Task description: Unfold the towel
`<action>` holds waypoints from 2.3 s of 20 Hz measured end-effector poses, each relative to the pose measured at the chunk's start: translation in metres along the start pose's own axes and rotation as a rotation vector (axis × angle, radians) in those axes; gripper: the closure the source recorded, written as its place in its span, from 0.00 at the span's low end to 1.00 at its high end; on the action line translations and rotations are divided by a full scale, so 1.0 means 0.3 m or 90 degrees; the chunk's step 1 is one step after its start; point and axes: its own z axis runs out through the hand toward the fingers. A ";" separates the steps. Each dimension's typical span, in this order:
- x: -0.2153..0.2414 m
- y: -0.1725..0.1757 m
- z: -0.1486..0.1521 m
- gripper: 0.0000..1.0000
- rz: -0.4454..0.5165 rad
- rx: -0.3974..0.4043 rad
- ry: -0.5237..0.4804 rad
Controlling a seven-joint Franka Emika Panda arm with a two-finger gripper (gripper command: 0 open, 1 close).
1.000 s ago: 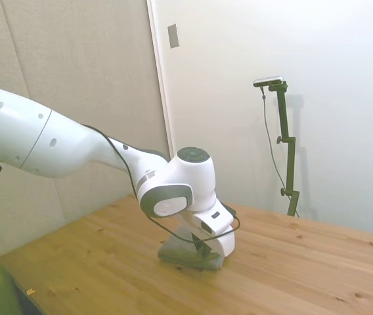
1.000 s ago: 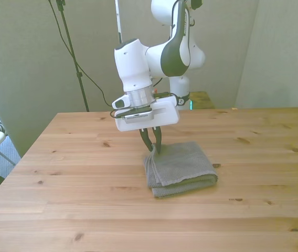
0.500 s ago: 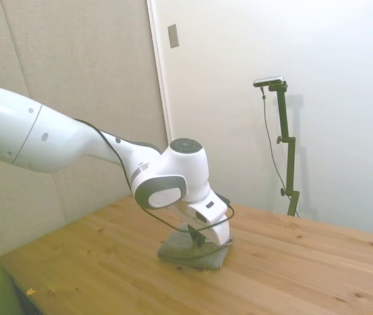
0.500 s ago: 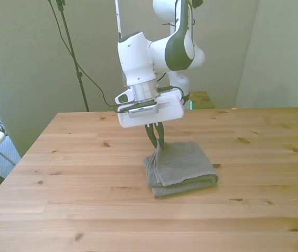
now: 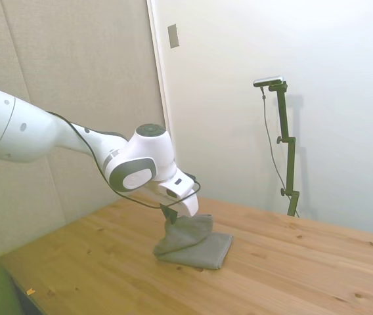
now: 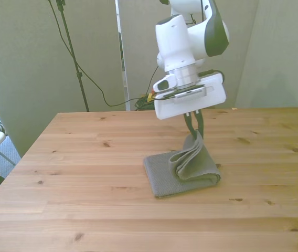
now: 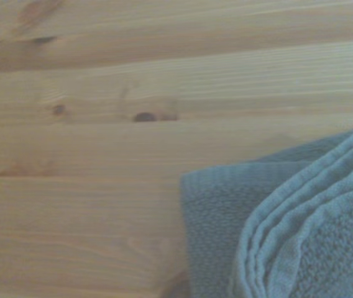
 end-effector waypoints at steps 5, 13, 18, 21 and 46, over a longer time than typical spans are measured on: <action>-0.148 -0.086 0.043 1.00 -0.080 0.004 -0.015; -0.285 -0.134 0.086 0.00 -0.163 0.038 -0.033; -0.357 -0.143 0.152 0.00 -0.195 0.029 -0.083; -0.376 -0.133 0.191 0.00 -0.218 0.012 -0.146; -0.634 0.019 -0.247 0.00 -0.031 -0.194 -0.051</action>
